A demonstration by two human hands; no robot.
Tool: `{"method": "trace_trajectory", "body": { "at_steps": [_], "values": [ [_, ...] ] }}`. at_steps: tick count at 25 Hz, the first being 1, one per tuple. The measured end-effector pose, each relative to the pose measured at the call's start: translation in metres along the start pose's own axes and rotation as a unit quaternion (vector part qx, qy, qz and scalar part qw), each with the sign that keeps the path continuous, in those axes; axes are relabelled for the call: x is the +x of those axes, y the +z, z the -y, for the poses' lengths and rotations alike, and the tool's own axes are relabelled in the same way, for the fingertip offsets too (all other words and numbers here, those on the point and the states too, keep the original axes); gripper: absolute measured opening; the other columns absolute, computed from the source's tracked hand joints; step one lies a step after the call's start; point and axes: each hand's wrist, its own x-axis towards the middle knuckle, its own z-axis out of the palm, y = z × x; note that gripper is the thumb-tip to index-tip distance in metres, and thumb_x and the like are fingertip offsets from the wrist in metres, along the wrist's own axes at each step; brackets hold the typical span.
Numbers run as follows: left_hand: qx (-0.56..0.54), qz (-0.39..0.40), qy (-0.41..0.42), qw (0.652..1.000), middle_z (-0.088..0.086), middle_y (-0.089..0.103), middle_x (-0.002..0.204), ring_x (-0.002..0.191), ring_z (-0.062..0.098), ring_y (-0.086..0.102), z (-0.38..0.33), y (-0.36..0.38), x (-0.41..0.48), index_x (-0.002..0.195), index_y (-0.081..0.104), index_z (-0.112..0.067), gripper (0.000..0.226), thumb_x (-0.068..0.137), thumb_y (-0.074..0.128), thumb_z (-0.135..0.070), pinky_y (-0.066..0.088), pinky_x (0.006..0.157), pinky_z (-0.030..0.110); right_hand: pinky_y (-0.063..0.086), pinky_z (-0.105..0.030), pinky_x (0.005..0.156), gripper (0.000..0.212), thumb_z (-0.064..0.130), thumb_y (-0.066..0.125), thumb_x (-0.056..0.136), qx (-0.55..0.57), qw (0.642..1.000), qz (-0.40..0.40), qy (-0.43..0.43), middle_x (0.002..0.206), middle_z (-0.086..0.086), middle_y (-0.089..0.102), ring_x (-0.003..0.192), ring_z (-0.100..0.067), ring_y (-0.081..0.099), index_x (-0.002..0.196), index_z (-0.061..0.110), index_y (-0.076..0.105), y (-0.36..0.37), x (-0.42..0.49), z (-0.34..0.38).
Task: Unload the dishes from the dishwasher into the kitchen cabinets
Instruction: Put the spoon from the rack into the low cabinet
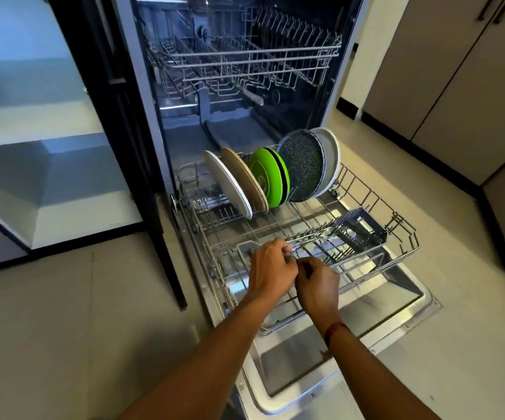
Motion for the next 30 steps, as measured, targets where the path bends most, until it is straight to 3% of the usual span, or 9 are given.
{"method": "trace_trajectory", "body": {
  "at_steps": [3,7,12,16,20,22,25,30],
  "values": [
    [0.031,0.001,0.007,0.999,0.003,0.064,0.107,0.099,0.019,0.06,0.011,0.015,0.023,0.105,0.066,-0.014,0.02,0.088,0.058,-0.006,0.052,0.085,0.035,0.048,-0.023,0.054,0.021,-0.001,0.053,0.086,-0.011,0.998,-0.023,0.061,0.072,-0.009,0.07,0.057,-0.017,0.059,0.086,0.005,0.073,0.015,0.026,0.001],
    [0.117,-0.003,0.03,0.993,0.001,0.061,0.113,0.111,0.02,0.049,0.023,0.028,0.053,0.11,0.067,-0.019,0.021,0.09,0.061,-0.013,0.043,0.088,0.03,0.042,-0.025,0.051,0.022,-0.001,0.052,0.084,-0.075,0.974,0.022,0.211,0.07,-0.016,0.064,0.062,-0.027,0.056,0.065,0.005,0.059,0.032,0.067,-0.01],
    [0.176,0.032,0.073,0.981,-0.002,0.054,0.124,0.12,0.021,0.039,0.03,0.045,0.072,0.106,0.071,-0.022,0.022,0.086,0.064,-0.016,0.035,0.094,0.034,0.053,-0.031,0.049,0.007,0.009,0.062,0.086,-0.049,0.953,0.03,0.296,0.082,-0.013,0.067,0.068,-0.024,0.065,0.08,0.005,0.061,0.047,0.102,-0.021],
    [0.168,0.043,0.097,0.98,0.005,0.052,0.131,0.126,0.024,0.038,0.041,0.053,0.074,0.109,0.07,-0.019,0.028,0.083,0.066,-0.009,0.038,0.099,0.037,0.061,-0.039,0.063,0.017,0.019,0.069,0.085,0.015,0.928,-0.019,0.371,0.086,-0.014,0.07,0.07,-0.027,0.069,0.077,0.006,0.061,0.05,0.116,-0.028],
    [0.16,0.057,0.104,0.98,0.006,0.053,0.123,0.119,0.024,0.043,0.047,0.054,0.077,0.111,0.058,-0.017,0.033,0.081,0.064,-0.005,0.041,0.096,0.034,0.052,-0.026,0.039,0.007,0.004,0.067,0.086,0.138,0.886,-0.003,0.442,0.088,-0.016,0.066,0.058,-0.026,0.067,0.088,-0.001,0.062,0.044,0.126,-0.024],
    [0.166,0.066,0.114,0.977,0.007,0.053,0.123,0.119,0.026,0.043,0.048,0.056,0.077,0.111,0.056,-0.016,0.031,0.082,0.063,-0.007,0.04,0.096,0.035,0.045,-0.023,0.035,0.003,-0.005,0.062,0.085,0.187,0.868,-0.004,0.46,0.091,-0.02,0.064,0.053,-0.026,0.061,0.087,-0.003,0.061,0.042,0.128,-0.019],
    [0.178,0.078,0.128,0.972,0.007,0.051,0.128,0.126,0.026,0.038,0.047,0.058,0.078,0.115,0.055,-0.016,0.031,0.085,0.063,-0.013,0.038,0.101,0.038,0.05,-0.028,0.04,0.012,-0.008,0.054,0.088,0.235,0.848,-0.023,0.475,0.09,-0.02,0.062,0.055,-0.027,0.06,0.078,-0.001,0.054,0.04,0.125,-0.013],
    [0.19,0.085,0.134,0.969,0.009,0.052,0.129,0.128,0.028,0.036,0.042,0.063,0.082,0.118,0.063,-0.016,0.032,0.085,0.065,-0.013,0.036,0.103,0.04,0.059,-0.038,0.057,0.023,-0.002,0.05,0.091,0.217,0.864,-0.075,0.448,0.077,-0.014,0.055,0.056,-0.028,0.062,0.069,0.003,0.05,0.031,0.112,-0.005]
  ]
}}
